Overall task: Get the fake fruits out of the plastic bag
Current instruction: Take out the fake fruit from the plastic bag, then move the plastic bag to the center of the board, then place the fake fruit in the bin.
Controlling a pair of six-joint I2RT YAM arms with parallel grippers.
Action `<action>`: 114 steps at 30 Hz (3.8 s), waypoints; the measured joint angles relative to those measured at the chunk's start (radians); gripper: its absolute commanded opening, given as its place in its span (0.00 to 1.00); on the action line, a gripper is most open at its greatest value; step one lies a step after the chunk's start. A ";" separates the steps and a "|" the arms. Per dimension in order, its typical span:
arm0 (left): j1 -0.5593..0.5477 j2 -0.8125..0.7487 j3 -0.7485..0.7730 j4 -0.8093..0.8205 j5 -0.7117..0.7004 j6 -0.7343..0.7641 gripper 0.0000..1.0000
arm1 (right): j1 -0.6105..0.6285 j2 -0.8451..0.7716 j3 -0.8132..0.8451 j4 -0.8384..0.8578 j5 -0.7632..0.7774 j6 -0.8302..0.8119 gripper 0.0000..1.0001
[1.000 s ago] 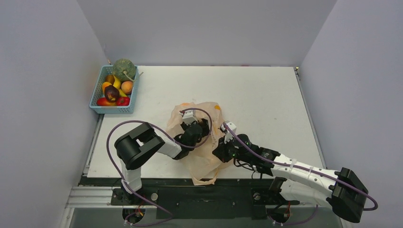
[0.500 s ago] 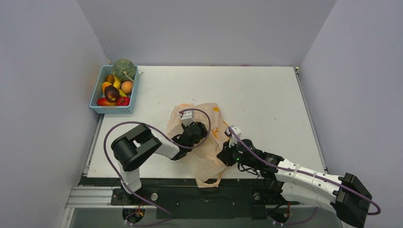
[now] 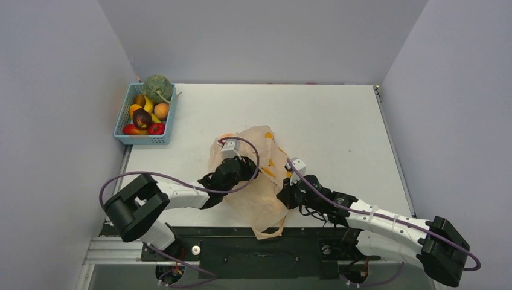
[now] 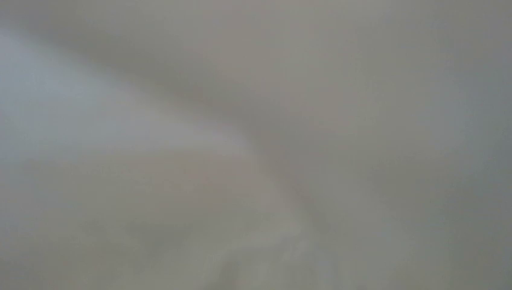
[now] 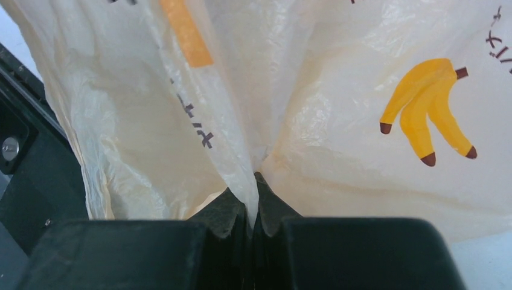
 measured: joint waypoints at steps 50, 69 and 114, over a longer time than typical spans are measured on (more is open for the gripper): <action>0.358 -0.807 0.116 -0.784 0.554 0.068 0.31 | -0.486 -0.078 0.175 -0.280 0.556 0.270 0.00; 0.409 -0.863 0.097 -0.889 0.561 0.081 0.32 | -0.733 -0.164 0.103 -0.351 0.422 0.164 0.50; 1.049 -0.576 0.175 -0.839 0.718 0.093 0.35 | 0.047 0.175 0.311 -0.113 0.069 -0.115 0.73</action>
